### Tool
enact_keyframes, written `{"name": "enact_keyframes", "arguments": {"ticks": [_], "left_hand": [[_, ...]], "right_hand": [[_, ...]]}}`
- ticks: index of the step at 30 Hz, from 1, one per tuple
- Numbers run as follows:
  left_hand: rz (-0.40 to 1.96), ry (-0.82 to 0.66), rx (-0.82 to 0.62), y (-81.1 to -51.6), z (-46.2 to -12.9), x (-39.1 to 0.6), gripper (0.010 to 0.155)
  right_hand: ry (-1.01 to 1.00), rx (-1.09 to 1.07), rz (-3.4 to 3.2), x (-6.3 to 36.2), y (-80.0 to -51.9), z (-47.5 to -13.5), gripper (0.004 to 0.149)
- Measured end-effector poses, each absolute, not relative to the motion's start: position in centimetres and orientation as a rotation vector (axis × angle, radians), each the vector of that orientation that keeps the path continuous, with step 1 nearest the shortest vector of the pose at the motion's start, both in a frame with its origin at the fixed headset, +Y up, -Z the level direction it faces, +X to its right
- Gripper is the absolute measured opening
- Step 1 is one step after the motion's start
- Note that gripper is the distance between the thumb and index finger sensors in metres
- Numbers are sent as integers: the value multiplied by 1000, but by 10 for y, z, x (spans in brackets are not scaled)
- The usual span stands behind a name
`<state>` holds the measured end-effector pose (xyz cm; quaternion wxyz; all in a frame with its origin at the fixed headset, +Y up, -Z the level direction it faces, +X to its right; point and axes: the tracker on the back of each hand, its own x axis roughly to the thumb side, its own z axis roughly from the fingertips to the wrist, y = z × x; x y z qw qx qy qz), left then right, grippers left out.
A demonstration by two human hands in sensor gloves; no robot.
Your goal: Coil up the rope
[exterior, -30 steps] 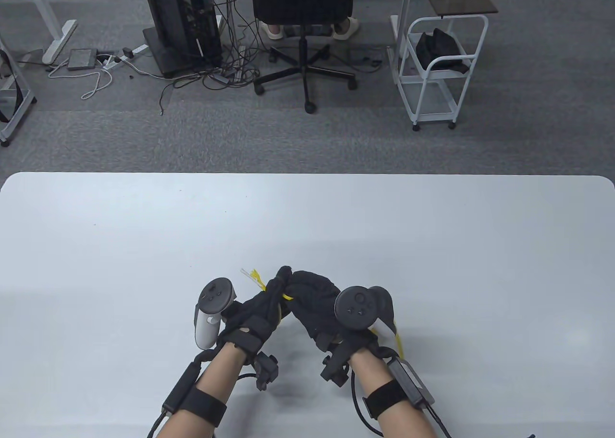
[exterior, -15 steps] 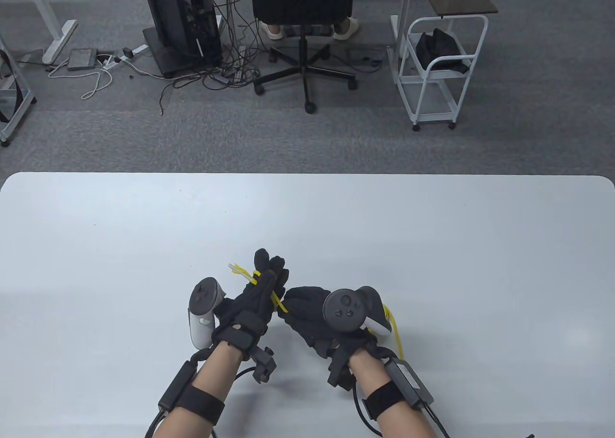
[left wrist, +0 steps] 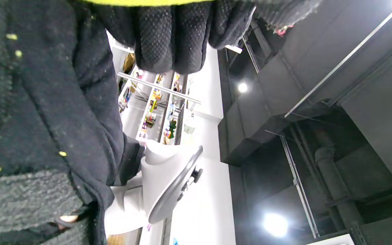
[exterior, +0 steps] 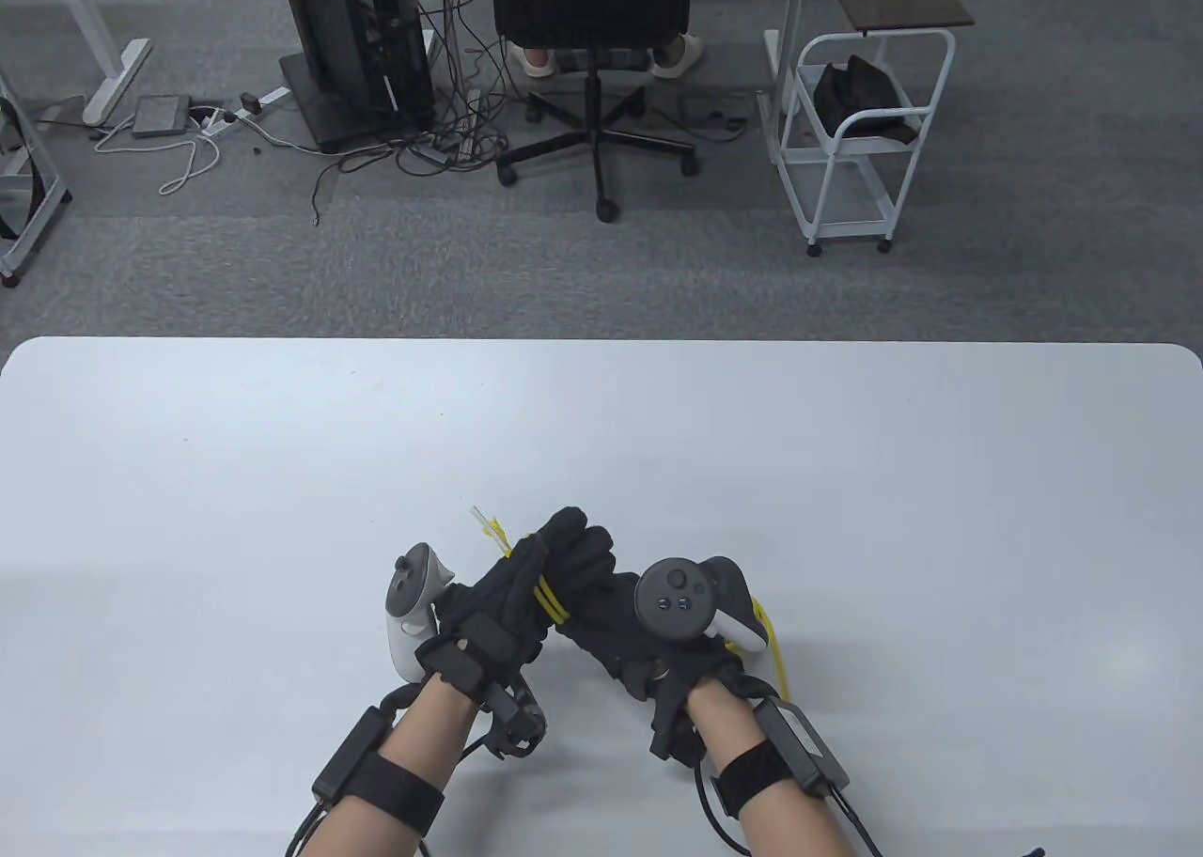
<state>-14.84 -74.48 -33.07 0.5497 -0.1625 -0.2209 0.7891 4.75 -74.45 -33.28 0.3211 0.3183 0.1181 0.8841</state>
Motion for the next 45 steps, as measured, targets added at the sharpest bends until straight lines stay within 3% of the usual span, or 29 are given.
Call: {"name": "enact_keyframes", "arguments": {"ticks": [8, 19, 30, 35, 42, 45], "left_hand": [[1799, -507, -392, -747, -332, -151, 57], [1555, -564, -622, -754, -332, -136, 51], [1454, -563, -714, -765, -335, -134, 48], [1270, -539, -784, -773, -334, -126, 53], [1570, -405, -699, -783, -331, -129, 64], [1547, -375, -643, -782, -333, -135, 65]], "right_hand": [[324, 825, 2400, 47, -747, -333, 42], [232, 702, 2395, 74, -737, -342, 41], [216, 607, 2359, 87, -731, -343, 41], [176, 540, 2266, 91, -729, -342, 41], [83, 565, 2209, 80, -727, -332, 43], [61, 619, 2206, 70, -726, -328, 43]]}}
